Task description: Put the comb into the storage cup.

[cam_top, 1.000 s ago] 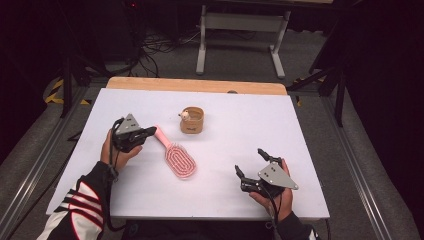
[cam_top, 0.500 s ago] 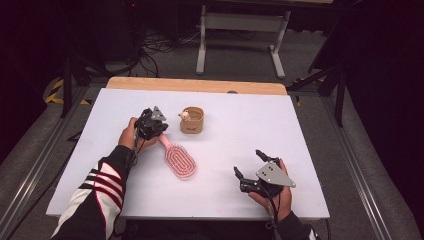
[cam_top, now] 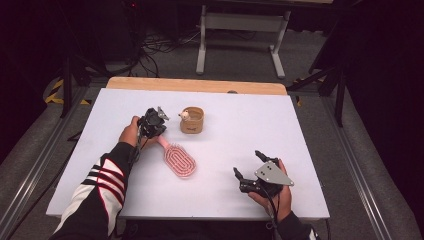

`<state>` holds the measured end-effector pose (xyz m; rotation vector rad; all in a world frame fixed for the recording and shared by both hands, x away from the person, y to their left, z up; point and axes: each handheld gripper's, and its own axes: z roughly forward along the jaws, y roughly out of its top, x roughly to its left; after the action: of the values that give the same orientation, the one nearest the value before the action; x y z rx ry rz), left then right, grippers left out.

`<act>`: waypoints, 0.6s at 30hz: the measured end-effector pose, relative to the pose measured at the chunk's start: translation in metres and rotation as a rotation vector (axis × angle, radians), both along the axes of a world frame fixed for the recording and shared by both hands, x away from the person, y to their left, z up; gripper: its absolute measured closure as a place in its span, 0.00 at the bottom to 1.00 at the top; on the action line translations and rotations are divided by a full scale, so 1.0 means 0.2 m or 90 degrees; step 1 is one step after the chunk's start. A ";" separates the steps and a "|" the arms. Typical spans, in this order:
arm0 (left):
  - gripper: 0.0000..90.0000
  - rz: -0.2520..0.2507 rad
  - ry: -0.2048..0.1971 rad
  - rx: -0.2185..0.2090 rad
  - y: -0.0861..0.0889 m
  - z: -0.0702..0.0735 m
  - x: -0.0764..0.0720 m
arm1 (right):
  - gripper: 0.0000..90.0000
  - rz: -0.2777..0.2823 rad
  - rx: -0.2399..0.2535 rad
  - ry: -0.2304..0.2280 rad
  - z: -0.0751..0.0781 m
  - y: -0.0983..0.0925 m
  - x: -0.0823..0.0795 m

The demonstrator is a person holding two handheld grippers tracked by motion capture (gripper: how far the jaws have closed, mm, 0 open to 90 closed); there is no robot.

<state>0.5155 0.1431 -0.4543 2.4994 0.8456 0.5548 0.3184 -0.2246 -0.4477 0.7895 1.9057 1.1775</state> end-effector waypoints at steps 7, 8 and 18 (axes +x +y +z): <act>1.00 0.005 0.003 0.030 0.10 0.00 -0.08 | 0.15 0.001 -0.003 0.006 0.00 0.00 0.00; 1.00 0.006 0.006 0.031 0.12 0.01 -0.10 | 0.15 0.003 -0.003 0.007 0.00 0.00 0.00; 1.00 0.003 0.016 -0.002 0.29 -0.01 -0.28 | 0.15 0.007 -0.012 0.015 -0.01 0.01 0.01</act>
<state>0.4591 0.2010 -0.4556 2.5063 0.8619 0.5245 0.3198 -0.2217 -0.4489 0.7867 1.9401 1.1595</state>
